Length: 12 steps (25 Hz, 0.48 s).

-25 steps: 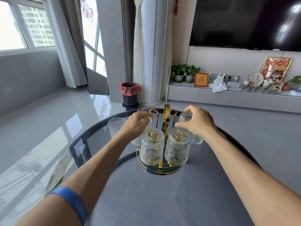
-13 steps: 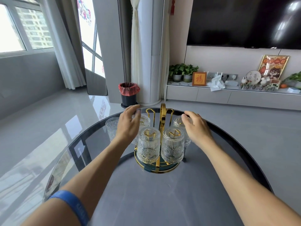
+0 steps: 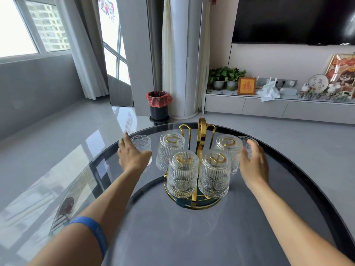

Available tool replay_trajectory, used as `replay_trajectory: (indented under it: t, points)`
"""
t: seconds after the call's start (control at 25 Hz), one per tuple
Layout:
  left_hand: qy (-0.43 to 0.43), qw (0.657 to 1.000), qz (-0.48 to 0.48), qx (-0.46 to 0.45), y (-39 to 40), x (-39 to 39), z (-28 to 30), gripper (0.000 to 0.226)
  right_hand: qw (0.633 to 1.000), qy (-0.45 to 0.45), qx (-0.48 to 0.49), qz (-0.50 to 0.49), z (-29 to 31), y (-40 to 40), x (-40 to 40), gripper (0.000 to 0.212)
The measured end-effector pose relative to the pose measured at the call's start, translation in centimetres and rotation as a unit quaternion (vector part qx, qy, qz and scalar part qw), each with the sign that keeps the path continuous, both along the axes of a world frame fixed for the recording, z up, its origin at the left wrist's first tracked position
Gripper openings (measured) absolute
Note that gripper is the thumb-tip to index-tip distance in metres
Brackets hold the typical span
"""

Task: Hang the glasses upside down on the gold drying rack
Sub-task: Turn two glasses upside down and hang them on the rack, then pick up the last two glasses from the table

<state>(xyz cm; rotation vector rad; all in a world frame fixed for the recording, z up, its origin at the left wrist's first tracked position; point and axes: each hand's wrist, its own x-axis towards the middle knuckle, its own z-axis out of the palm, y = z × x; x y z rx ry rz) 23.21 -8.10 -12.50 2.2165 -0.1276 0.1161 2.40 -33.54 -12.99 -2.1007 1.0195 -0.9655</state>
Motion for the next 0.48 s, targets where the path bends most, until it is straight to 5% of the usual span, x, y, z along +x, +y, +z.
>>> replay_trajectory:
  t: [0.12,0.24,0.36,0.48]
  points:
    - [0.060,0.996,-0.010,-0.068,-0.2,2.2,-1.7,0.118,0.999,0.000,-0.012,-0.038,-0.5,-0.8,0.4,0.062]
    - [0.075,0.985,0.007,-0.155,-0.7,3.1,-2.3,0.103,0.998,0.013,0.001,-0.067,-0.9,-1.8,0.9,0.080]
    - [0.045,0.987,0.010,-0.152,-0.5,2.4,-2.1,0.078,0.990,-0.012,0.126,-0.055,-1.7,-3.0,1.4,0.093]
    - [-0.001,0.983,-0.056,-0.173,-0.3,2.1,-0.1,0.075,0.981,-0.010,0.191,-0.033,-2.7,-4.0,1.8,0.091]
